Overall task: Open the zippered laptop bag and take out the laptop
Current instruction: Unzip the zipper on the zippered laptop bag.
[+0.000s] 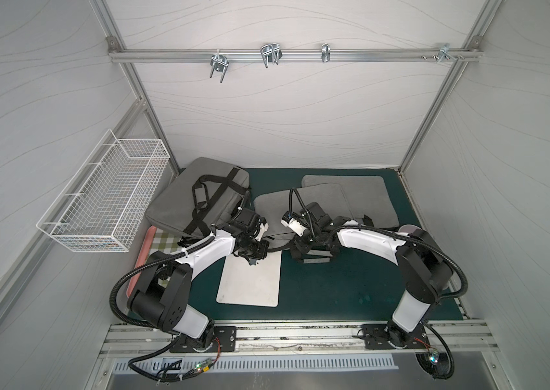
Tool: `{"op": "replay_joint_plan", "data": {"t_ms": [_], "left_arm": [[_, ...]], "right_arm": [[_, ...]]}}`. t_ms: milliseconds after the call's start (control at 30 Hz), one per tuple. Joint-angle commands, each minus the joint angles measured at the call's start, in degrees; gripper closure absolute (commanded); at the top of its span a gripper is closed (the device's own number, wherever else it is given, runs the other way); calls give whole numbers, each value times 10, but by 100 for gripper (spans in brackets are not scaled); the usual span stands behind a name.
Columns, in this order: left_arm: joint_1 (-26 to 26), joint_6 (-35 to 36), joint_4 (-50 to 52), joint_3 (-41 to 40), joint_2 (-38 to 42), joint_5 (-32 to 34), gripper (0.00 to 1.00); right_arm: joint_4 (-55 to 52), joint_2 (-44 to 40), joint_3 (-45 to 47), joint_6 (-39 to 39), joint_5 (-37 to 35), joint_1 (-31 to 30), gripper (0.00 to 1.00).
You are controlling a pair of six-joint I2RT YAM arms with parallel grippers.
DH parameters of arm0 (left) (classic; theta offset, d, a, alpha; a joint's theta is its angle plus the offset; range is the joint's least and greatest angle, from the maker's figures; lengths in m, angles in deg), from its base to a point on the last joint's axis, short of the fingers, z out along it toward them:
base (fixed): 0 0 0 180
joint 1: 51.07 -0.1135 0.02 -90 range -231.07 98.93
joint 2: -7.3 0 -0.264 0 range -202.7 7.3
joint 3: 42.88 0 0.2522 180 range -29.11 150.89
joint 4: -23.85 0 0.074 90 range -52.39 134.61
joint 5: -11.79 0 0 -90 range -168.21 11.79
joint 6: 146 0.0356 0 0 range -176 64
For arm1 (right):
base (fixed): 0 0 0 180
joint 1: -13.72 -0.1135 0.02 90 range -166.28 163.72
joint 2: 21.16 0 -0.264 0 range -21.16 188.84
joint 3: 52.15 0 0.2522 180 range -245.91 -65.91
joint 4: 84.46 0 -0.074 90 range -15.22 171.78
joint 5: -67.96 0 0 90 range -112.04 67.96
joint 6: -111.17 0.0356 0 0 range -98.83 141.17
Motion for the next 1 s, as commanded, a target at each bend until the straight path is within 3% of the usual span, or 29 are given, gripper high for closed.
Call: {"op": "replay_joint_plan", "data": {"t_ms": [0, 133, 367, 500, 633, 967], "left_arm": [[14, -37, -23, 34, -21, -11, 100], [23, -63, -55, 48, -39, -40, 100], [20, -36, -12, 60, -43, 32, 100], [9, -37, 7, 74, -47, 49, 100], [12, -63, 14, 88, -58, 43, 99], [58, -131, 15, 89, -56, 29, 92]], "right_arm": [[34, 3, -7, 22, 57, -25, 100], [58, -3, 9, 32, 81, -30, 100], [65, -42, 50, -4, 81, -33, 100], [59, -60, 86, -85, 70, -40, 95], [45, -54, 88, -129, 43, -51, 97], [116, -26, 88, -53, 86, -59, 100]]}}
